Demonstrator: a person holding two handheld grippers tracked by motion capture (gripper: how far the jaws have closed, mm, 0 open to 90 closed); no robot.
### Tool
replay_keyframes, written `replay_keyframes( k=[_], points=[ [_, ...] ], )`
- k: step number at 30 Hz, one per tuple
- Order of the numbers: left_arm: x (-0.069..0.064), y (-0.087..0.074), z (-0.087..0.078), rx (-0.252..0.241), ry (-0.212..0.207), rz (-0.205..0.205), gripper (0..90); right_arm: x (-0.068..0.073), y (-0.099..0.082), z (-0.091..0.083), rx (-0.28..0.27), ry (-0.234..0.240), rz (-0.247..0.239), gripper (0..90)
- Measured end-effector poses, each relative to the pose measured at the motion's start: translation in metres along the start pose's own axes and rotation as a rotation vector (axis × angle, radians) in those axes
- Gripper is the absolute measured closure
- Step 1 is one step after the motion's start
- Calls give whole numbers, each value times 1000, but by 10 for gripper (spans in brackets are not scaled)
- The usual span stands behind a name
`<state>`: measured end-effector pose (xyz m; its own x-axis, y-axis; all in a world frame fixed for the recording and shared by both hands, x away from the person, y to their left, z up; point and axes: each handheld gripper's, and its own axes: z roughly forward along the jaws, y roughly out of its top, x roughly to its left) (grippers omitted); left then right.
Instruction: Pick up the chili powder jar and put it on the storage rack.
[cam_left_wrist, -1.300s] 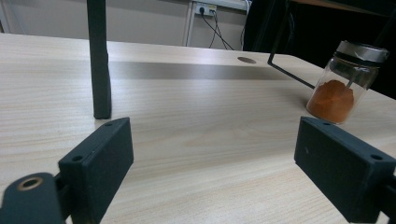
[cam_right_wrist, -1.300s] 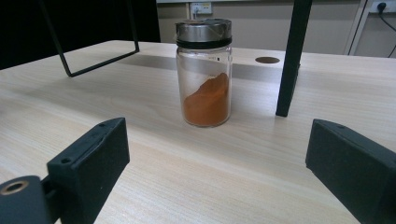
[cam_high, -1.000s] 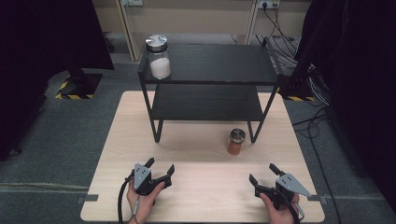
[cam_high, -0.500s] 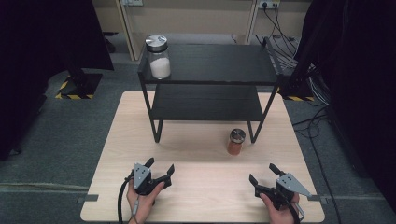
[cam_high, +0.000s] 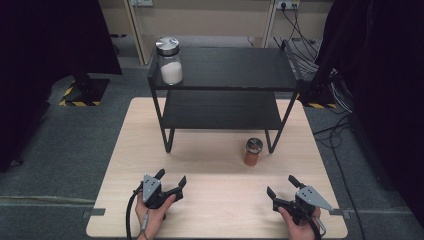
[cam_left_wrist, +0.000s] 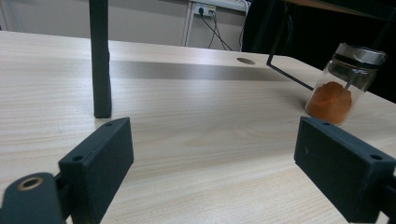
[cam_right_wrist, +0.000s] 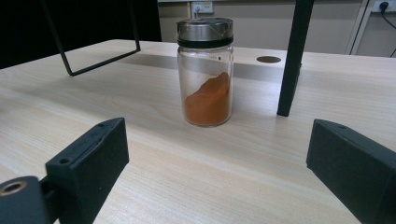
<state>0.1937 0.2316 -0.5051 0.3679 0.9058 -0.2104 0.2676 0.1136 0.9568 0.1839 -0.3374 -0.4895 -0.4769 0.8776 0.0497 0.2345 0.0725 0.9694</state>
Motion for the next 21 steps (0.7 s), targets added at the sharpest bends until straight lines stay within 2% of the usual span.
replay_keyframes(
  k=[9, 21],
  points=[
    [1, 1, 0, 6, -5, -2, 112, -2, 2, 3, 0, 15, -1, 45],
    [1, 2, 0, 11, -4, 8, 112, -2, 15, 15, -12, 20, -17, 45]
  ],
)
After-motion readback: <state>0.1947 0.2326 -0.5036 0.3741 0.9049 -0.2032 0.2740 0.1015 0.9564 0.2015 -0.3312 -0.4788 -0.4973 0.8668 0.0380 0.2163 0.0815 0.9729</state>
